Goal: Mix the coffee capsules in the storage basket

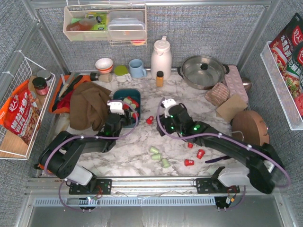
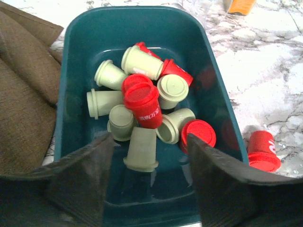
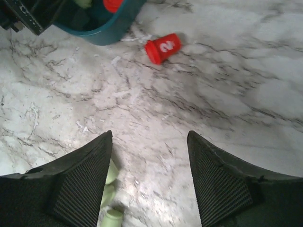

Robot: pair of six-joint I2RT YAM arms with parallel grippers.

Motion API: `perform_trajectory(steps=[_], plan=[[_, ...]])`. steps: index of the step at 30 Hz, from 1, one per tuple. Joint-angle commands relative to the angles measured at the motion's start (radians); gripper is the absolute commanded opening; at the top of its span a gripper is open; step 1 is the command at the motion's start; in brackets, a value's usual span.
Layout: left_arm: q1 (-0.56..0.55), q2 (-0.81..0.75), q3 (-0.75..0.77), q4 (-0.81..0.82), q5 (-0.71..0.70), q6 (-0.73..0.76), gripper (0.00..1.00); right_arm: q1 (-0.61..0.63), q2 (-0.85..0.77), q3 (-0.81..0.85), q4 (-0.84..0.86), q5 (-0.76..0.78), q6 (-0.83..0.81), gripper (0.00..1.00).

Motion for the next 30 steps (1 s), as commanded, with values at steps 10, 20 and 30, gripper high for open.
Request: perform_trajectory(steps=[10, 20, 30], plan=[[-0.026, -0.063, 0.019, 0.011, 0.008, 0.100, 0.93, 0.071, 0.211, 0.098, -0.150, -0.275, -0.150, 0.71], [-0.054, -0.073, 0.007, 0.099, 0.022, 0.205, 0.99, 0.144, 0.302, 0.085, -0.124, -0.297, -0.234, 0.66], [-0.054, -0.096, 0.001, 0.103, -0.013, 0.225, 0.99, 0.160, 0.408, 0.125, -0.121, -0.292, -0.254, 0.47]])
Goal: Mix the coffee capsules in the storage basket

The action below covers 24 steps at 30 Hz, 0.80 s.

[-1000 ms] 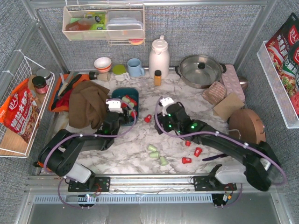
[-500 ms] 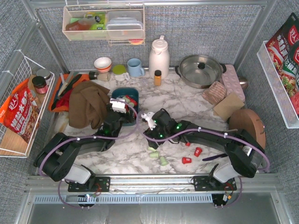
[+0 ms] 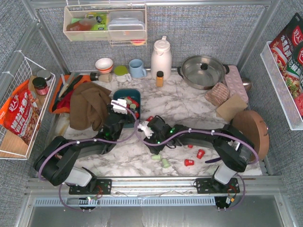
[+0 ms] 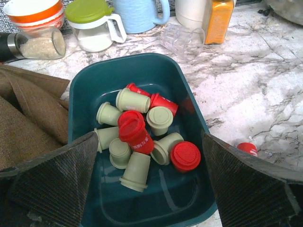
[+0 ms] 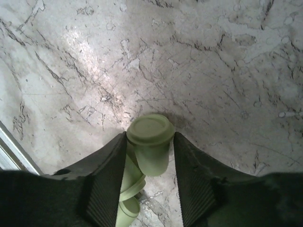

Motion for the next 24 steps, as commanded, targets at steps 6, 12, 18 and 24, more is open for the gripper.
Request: perform_trajectory(steps=[6, 12, 18, 24], plan=[[-0.002, -0.009, 0.015, 0.021, -0.039, -0.023, 0.99, 0.011, 0.030, 0.040, -0.019, 0.019, -0.022, 0.34], [-0.002, -0.022, 0.027, -0.002, 0.018, -0.044, 0.99, 0.001, -0.088, -0.014, 0.025, 0.070, -0.005, 0.30], [-0.004, 0.015, -0.013, 0.153, 0.306, 0.056, 0.99, -0.063, -0.296, -0.067, 0.084, 0.108, 0.080, 0.29], [-0.070, 0.095, -0.124, 0.538, 0.650, 0.271, 0.99, -0.191, -0.504, -0.149, 0.200, 0.126, 0.259, 0.29]])
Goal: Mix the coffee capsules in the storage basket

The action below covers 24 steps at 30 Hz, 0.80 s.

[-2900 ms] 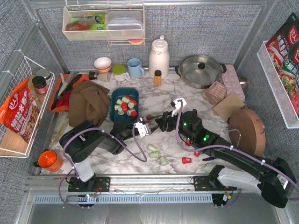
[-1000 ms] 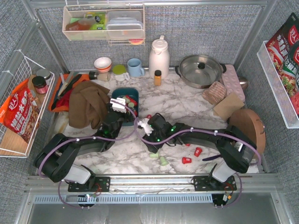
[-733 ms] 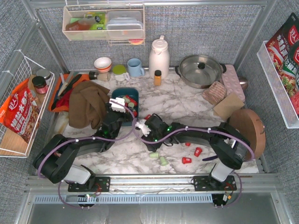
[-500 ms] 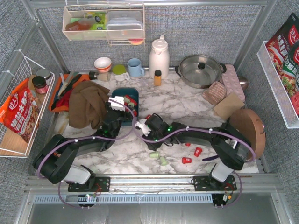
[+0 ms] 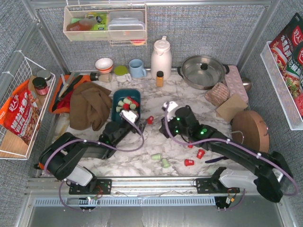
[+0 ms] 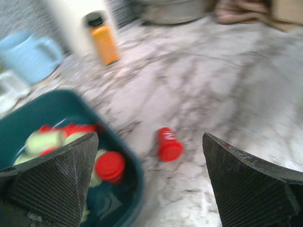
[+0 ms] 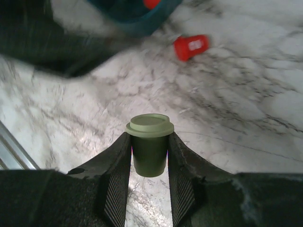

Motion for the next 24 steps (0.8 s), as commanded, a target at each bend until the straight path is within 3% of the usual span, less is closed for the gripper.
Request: perform_trajectory(steps=[1, 3, 7, 16, 24], plan=[[-0.057, 0.071, -0.066, 0.394, 0.342, 0.229, 0.99, -0.087, -0.119, -0.056, 0.133, 0.016, 0.178, 0.29], [-0.088, 0.125, -0.075, 0.498, 0.426, 0.294, 0.99, -0.130, -0.166, -0.085, 0.182, -0.011, 0.227, 0.29], [-0.149, 0.177, -0.032, 0.498, 0.500, 0.374, 0.99, -0.167, -0.233, -0.122, 0.254, -0.045, 0.286, 0.29], [-0.254, 0.246, 0.066, 0.491, 0.348, 0.520, 0.99, -0.183, -0.263, -0.164, 0.345, -0.133, 0.355, 0.29], [-0.279, 0.244, 0.081, 0.493, 0.247, 0.543, 0.99, -0.185, -0.249, -0.179, 0.368, -0.172, 0.379, 0.29]])
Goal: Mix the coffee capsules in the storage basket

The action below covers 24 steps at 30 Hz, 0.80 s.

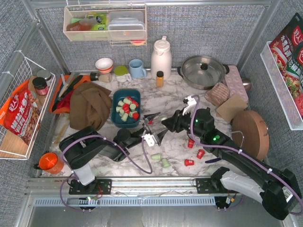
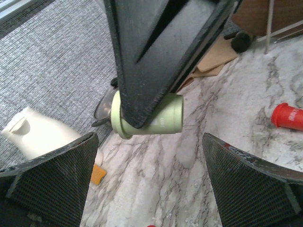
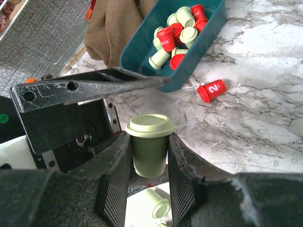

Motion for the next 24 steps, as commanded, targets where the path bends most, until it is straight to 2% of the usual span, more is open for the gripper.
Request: perform_trajectory(steps=[1, 8, 20, 24], plan=[[-0.010, -0.007, 0.004, 0.062, -0.045, 0.026, 0.99, -0.001, 0.009, 0.000, 0.058, -0.036, 0.022, 0.29], [-0.033, -0.007, 0.015, 0.067, 0.006, 0.038, 0.97, -0.001, 0.034, -0.005, 0.078, -0.040, 0.039, 0.29], [-0.042, -0.017, 0.011, 0.067, 0.007, 0.044, 0.48, -0.001, 0.039, -0.006, 0.065, -0.035, 0.041, 0.30], [-0.042, -0.017, 0.008, 0.067, -0.018, 0.048, 0.33, -0.001, 0.033, 0.003, 0.036, -0.021, 0.038, 0.42]])
